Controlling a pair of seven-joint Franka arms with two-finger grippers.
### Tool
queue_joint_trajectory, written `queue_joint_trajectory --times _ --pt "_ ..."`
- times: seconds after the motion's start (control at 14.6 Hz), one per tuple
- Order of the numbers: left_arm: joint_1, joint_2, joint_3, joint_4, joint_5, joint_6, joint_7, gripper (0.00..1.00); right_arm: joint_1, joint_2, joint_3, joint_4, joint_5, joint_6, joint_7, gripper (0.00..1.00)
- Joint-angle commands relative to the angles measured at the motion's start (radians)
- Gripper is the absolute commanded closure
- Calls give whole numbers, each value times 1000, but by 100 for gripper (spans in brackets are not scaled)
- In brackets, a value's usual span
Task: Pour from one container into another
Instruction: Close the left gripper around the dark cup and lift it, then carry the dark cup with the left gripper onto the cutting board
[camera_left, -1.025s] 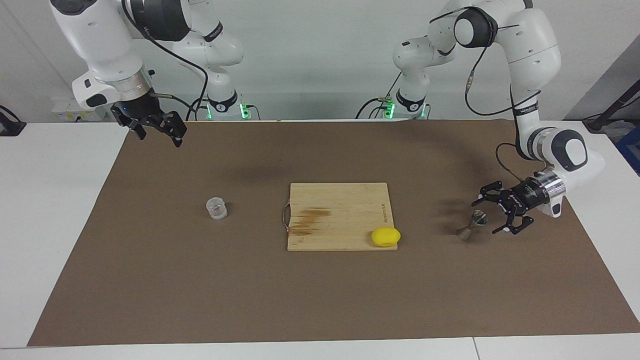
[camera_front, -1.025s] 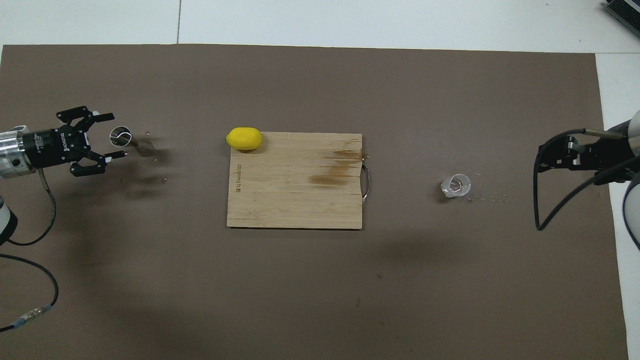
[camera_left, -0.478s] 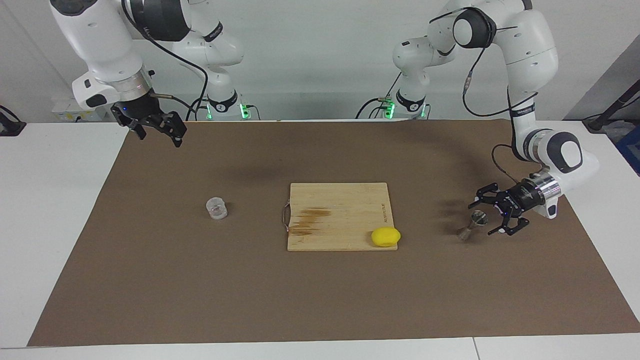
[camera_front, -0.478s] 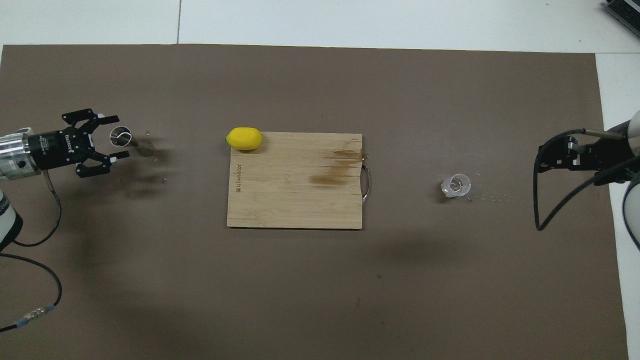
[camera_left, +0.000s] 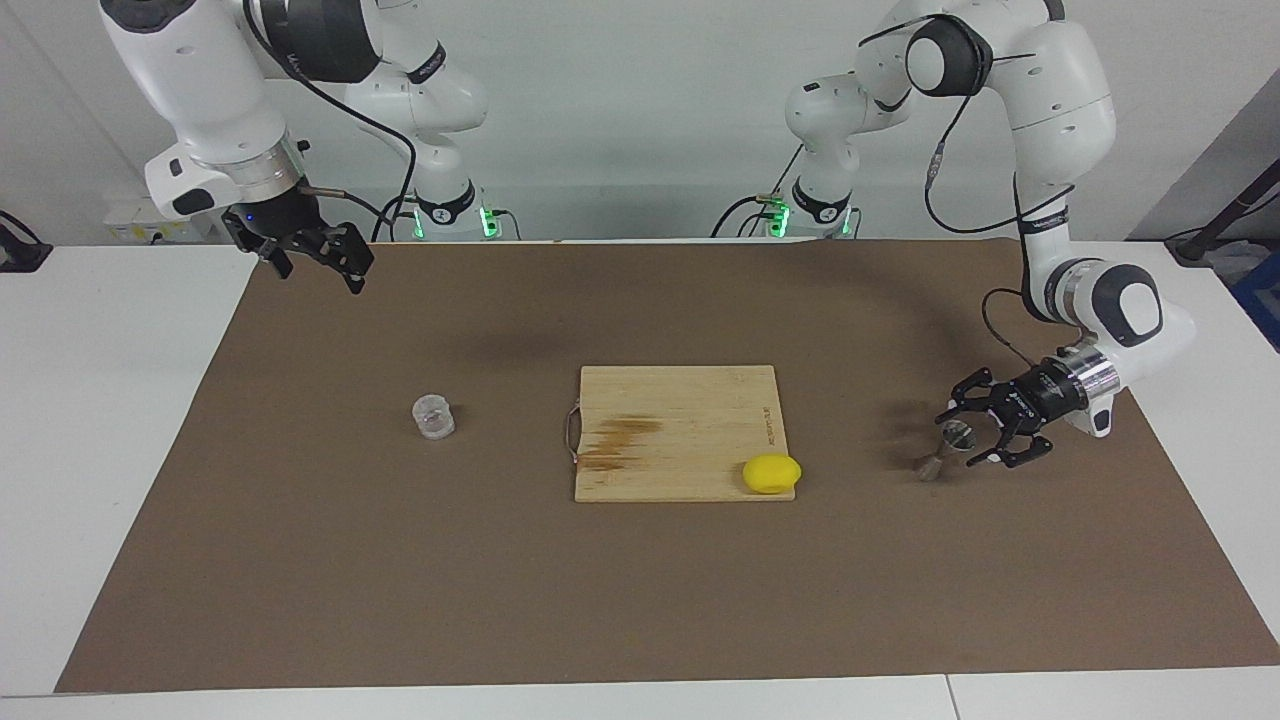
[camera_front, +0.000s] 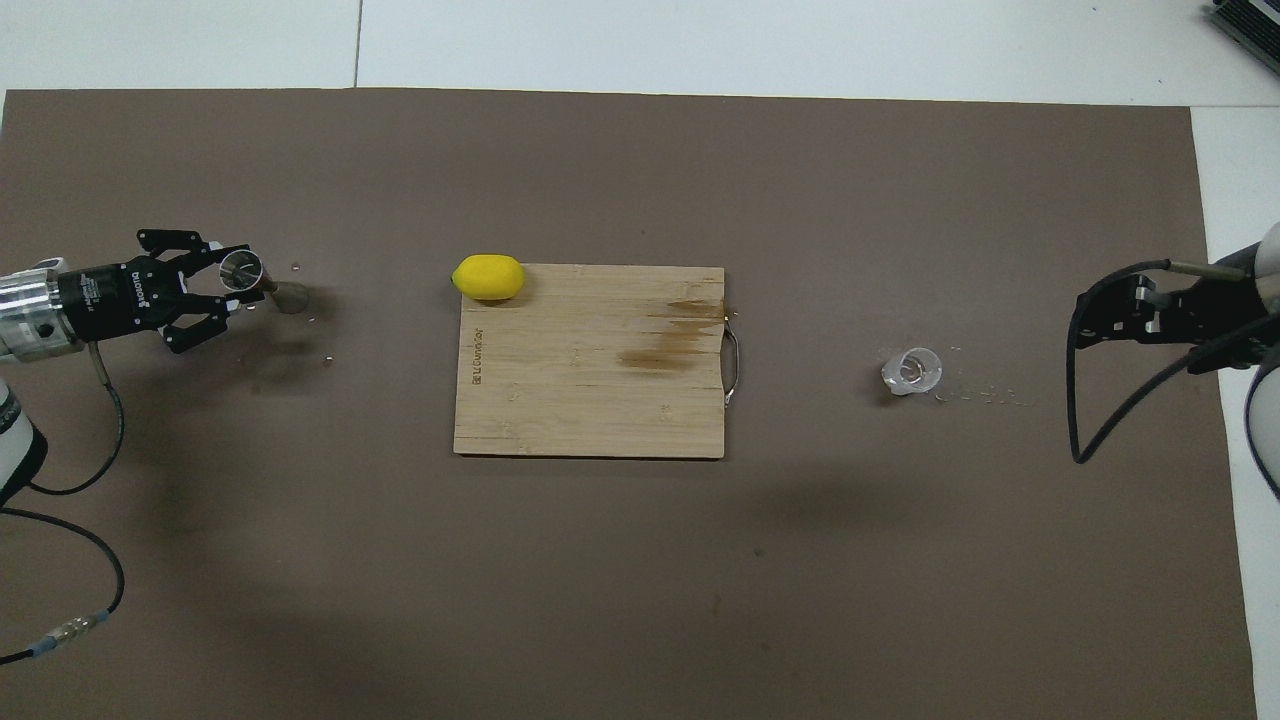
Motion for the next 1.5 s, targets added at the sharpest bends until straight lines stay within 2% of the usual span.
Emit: queue_joint_trajectory --times 0.0,0.41,0.55,0.89,1.09,1.43 --pt "-5 -15 8 -21 -23 -2 1 100 -8 -21 4 -17 12 -10 3 0" --pt "-13 -46 -16 13 -13 -91 -16 100 -8 -21 4 -15 12 -7 3 0" --pt "-14 -81 -73 10 -18 -88 -31 100 -10 -19 4 -15 12 -5 3 0" --pt "-178 -155 -85 5 -27 -54 -77 100 -10 -19 2 -17 12 3 6 0" --pt "-261 -161 -85 4 -82 -11 -175 100 -10 -19 2 -17 12 4 11 0" --pt "-459 -170 -84 -16 -199 176 -229 100 -10 -19 2 -18 13 4 14 0"
